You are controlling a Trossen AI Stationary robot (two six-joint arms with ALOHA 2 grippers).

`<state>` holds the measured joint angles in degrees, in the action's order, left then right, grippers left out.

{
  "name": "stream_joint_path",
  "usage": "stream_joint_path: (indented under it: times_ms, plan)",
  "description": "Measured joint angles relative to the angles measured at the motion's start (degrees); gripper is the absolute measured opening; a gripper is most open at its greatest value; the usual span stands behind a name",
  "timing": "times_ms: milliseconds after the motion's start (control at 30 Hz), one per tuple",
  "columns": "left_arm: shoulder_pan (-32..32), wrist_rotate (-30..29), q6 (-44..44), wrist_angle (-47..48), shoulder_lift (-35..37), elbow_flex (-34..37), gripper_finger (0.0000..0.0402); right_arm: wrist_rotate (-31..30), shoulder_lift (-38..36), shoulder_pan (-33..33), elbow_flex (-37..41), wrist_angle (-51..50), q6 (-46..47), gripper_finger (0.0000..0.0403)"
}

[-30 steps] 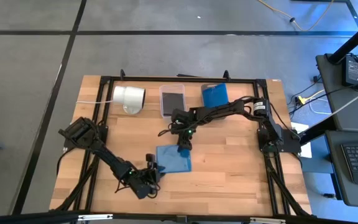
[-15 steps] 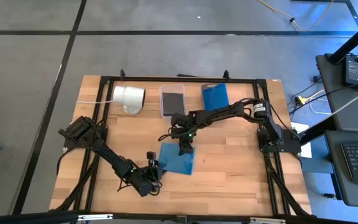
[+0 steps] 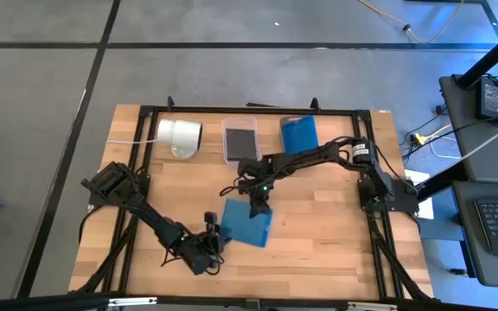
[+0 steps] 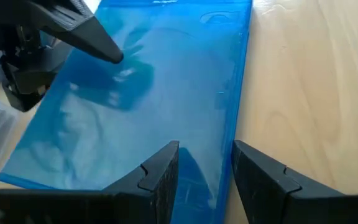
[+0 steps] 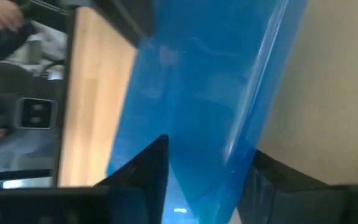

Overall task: Pick & place jewel cases by type
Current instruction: Put the blue cd case into the gray bin

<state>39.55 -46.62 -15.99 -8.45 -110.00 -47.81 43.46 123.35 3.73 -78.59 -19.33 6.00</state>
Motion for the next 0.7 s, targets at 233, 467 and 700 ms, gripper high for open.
stream_joint_path:
  times_ms: [233, 467, 700]
  plan:
    - [1.38, -2.44, 4.30, -0.58, -0.01, 0.00, 0.0143, 6.96, -0.02, 0.04, -0.09, 0.30, 1.33, 0.0089]
    - [3.40, -4.51, 4.77, -0.56, 0.48, -0.95, 0.0143, 7.23, -1.33, 0.00, -0.14, -0.07, 1.47, 0.0036]
    - [6.48, -11.40, 1.66, -0.90, 4.97, -3.83, 0.0143, 0.40, -5.59, -0.20, -0.35, -0.36, -0.59, 0.0026]
